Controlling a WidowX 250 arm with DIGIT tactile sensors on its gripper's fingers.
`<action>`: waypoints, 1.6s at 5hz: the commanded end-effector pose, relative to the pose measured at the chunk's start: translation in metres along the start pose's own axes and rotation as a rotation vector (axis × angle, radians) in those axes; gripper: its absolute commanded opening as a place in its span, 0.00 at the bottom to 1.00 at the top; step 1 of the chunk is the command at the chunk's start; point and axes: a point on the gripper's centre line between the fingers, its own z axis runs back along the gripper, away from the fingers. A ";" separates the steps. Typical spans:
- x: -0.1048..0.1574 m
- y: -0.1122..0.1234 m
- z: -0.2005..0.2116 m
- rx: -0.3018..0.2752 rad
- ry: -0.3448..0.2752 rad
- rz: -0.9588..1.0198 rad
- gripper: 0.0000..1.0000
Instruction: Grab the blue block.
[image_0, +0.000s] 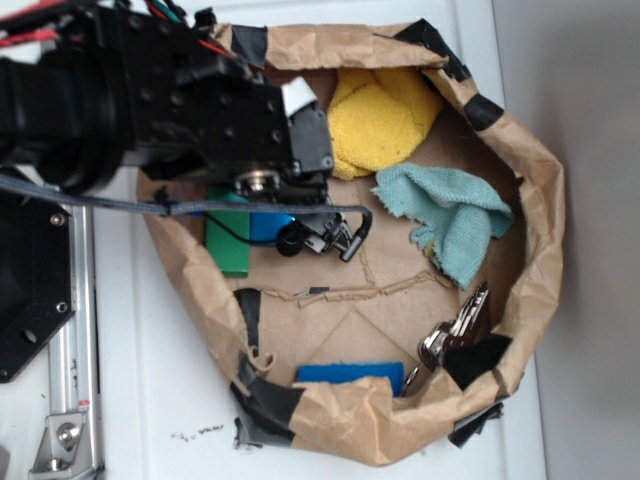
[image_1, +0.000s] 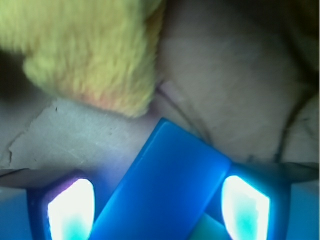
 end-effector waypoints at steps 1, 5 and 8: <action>-0.011 -0.033 -0.027 -0.030 -0.058 -0.162 1.00; -0.011 -0.043 -0.023 -0.071 0.038 -0.198 0.00; -0.019 -0.076 0.054 -0.073 -0.315 -0.723 0.00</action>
